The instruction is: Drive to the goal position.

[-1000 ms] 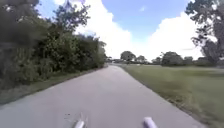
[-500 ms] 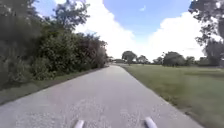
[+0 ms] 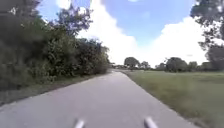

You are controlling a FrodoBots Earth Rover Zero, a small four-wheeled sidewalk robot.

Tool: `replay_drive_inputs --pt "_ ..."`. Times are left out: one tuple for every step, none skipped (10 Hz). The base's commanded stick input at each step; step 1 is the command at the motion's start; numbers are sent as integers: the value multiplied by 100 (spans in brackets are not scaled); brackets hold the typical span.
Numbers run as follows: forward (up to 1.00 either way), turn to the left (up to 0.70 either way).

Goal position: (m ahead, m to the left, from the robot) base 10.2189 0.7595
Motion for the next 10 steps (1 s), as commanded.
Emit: replay_drive_inputs --pt "70 2" --pt "70 2" --pt "70 2" --pt "70 2" --pt "70 2" --pt "70 2" --pt "70 2" --pt "70 2" --pt "70 2" --pt "70 2"
